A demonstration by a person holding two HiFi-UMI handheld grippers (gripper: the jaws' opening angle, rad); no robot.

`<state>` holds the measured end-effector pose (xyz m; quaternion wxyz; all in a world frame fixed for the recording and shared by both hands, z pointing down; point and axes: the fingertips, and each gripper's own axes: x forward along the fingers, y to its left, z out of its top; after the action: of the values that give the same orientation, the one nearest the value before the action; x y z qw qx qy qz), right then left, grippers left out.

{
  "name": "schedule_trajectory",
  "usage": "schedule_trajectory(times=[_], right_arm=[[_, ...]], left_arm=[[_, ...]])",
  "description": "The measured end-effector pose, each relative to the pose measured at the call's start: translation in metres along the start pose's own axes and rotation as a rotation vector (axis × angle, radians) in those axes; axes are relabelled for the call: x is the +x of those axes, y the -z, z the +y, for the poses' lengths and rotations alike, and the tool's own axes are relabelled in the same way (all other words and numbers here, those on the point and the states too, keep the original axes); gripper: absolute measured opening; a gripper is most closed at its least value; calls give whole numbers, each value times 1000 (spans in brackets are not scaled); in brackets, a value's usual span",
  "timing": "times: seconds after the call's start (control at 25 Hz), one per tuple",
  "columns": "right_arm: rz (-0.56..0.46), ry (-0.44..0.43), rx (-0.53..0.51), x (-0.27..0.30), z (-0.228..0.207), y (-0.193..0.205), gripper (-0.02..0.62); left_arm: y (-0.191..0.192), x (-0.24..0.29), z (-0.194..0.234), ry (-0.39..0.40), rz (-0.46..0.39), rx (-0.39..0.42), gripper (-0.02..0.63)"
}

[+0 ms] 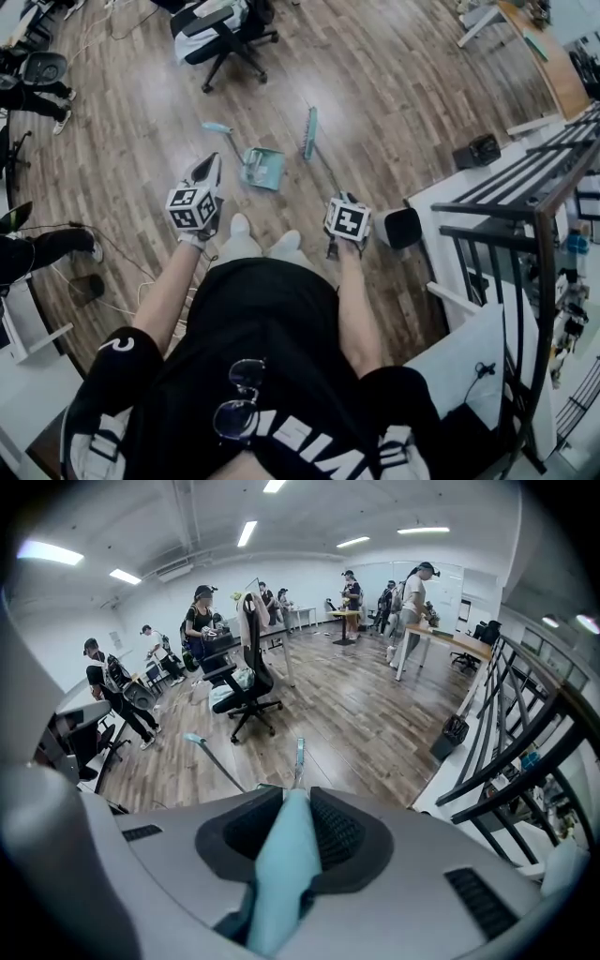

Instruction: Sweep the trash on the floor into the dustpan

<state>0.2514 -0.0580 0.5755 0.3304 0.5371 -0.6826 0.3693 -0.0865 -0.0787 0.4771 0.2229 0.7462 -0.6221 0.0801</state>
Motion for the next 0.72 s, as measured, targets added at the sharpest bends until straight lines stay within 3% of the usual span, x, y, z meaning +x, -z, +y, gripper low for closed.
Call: schedule_trajectory(times=[0.72], right_arm=[[-1, -15, -20, 3, 4, 0, 84]], left_arm=[[17, -5, 1, -3, 29, -5, -2]])
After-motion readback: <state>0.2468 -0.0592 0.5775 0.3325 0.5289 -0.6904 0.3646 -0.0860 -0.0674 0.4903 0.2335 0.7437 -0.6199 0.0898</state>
